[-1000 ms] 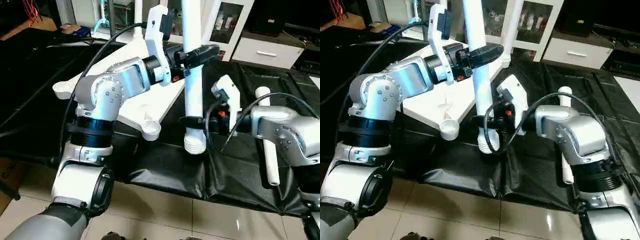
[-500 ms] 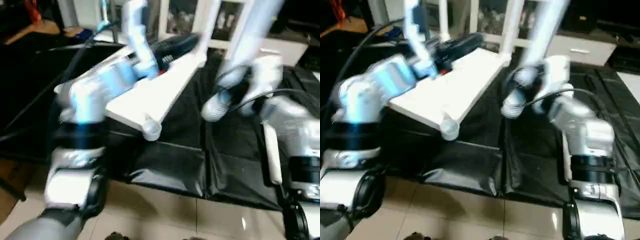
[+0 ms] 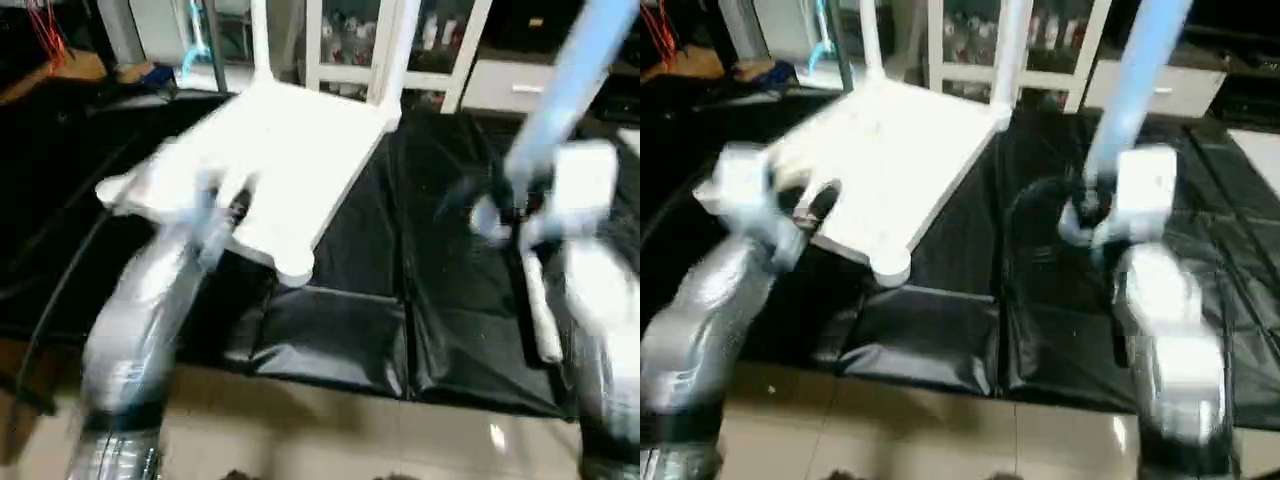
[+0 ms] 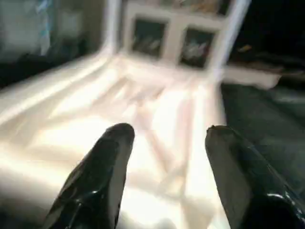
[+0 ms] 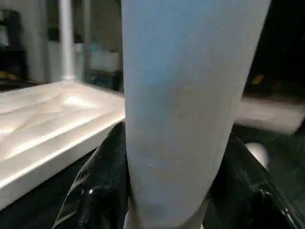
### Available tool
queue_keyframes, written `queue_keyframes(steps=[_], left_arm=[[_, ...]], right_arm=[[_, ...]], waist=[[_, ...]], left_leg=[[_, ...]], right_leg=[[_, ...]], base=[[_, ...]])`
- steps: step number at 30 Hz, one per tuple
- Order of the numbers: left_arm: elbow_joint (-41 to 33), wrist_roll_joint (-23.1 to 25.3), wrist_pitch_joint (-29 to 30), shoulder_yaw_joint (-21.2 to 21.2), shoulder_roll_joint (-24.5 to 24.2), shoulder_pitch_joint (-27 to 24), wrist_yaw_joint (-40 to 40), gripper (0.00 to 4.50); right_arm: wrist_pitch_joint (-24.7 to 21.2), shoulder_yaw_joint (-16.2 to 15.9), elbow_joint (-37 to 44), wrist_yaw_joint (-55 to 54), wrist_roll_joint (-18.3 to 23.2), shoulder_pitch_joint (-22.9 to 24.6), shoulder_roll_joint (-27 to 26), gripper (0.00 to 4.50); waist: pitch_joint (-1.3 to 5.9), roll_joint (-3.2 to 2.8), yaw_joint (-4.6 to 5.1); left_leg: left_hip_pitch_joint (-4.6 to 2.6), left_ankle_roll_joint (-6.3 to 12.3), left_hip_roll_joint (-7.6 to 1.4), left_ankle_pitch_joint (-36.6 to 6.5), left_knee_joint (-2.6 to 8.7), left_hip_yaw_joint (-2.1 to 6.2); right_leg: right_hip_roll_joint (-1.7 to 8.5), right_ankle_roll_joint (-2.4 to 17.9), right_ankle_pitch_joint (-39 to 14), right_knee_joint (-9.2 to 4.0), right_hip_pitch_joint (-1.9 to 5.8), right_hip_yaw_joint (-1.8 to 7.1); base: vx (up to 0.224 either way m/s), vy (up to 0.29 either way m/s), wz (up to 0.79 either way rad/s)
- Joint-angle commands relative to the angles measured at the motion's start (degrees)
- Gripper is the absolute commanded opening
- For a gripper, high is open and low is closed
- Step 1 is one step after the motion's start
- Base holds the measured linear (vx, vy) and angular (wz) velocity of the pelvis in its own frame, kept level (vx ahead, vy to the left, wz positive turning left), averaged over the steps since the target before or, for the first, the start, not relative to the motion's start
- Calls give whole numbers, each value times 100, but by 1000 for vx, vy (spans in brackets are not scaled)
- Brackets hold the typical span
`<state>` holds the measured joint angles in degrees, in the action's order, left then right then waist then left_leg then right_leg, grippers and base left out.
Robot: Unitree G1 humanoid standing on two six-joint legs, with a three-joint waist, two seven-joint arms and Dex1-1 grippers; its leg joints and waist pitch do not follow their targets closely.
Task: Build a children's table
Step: Pick table leg
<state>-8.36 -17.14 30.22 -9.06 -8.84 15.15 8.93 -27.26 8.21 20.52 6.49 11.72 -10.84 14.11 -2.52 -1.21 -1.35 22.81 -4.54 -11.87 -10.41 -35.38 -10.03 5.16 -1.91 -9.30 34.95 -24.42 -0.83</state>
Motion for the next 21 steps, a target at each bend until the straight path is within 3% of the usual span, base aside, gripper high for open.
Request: queue_keyframes(steps=[1,2,5,6,7,8,11,12,15,16,18,19,21], left_arm=[[-183,40,-83,37,62,-198,-6,277],[-252,289,-578,211,50,-538,32,277],[-291,462,-747,469,-75,-783,53,277],[-170,709,-942,602,-69,-921,-195,277],[-103,798,-971,595,9,-971,-386,277],[-102,797,-969,590,20,-976,-397,277],[-141,945,-840,578,213,-1175,-675,277],[-112,1105,-944,648,153,-1298,-615,277],[-12,1180,-1140,654,149,-1350,-582,277],[58,1088,-1128,634,157,-1323,-521,277],[350,1236,-1288,777,-3,-1129,-462,277],[397,1299,-1269,817,-37,-1070,-478,277],[414,1268,-1249,805,-23,-915,-460,277]], right_arm=[[-170,-181,345,0,122,243,-63,183],[-191,-437,515,11,232,698,-229,183],[-47,-572,531,-1,330,997,-436,183],[152,-582,340,-126,253,1116,-575,183],[232,-563,231,-196,197,1156,-624,183],[239,-561,226,-199,193,1159,-625,183],[468,-461,194,-172,65,1226,-629,183],[471,-372,217,-152,33,1250,-633,183],[479,-355,224,-169,-2,1280,-567,183],[509,-330,237,-140,51,1278,-570,183],[678,-234,170,-87,114,1234,-543,183],[708,-226,145,-100,83,1221,-511,183],[780,-157,129,-125,124,1123,-514,183]], waist=[[358,-17,61],[347,0,51],[314,-17,70],[289,-178,96],[278,-129,137],[285,-77,199],[274,-101,270],[268,-178,338],[282,-142,406],[289,-161,440],[289,-253,458],[291,-222,467],[299,-253,455]], left_leg=[[-134,-37,13,-1589,465,-33],[-142,-62,-5,-1874,490,-9],[-144,-164,5,-2308,522,16],[-162,-235,15,-2523,543,52],[-160,-249,15,-2637,538,49],[-134,-266,29,-2659,545,70],[-146,-245,41,-2785,545,81],[-116,-219,51,-2811,559,104],[-93,-181,59,-2797,570,122],[-114,-171,63,-2846,561,121],[-118,-157,72,-2924,571,143],[-121,-144,71,-2948,570,136],[-94,-110,67,-2809,587,151]], right_leg=[[-26,670,-1491,-462,225,27],[-16,541,-1838,-539,184,29],[-7,297,-2409,-571,140,27],[-3,196,-2619,-595,106,21],[-17,147,-2696,-637,83,10],[-15,101,-2719,-625,130,-9],[-10,35,-2941,-681,109,-22],[-4,-14,-2963,-696,131,-36],[-3,-31,-2955,-709,157,-48],[-10,20,-2886,-713,136,-47],[-2,76,-2823,-711,149,-64],[-5,88,-2809,-730,140,-61],[14,211,-2527,-680,192,-53]], base=[[0,0,0],[0,0,0],[0,0,0],[0,0,0],[0,0,0],[0,0,0],[0,0,0],[0,0,0],[0,0,0],[0,0,0],[0,0,0],[0,0,0],[0,0,0]])
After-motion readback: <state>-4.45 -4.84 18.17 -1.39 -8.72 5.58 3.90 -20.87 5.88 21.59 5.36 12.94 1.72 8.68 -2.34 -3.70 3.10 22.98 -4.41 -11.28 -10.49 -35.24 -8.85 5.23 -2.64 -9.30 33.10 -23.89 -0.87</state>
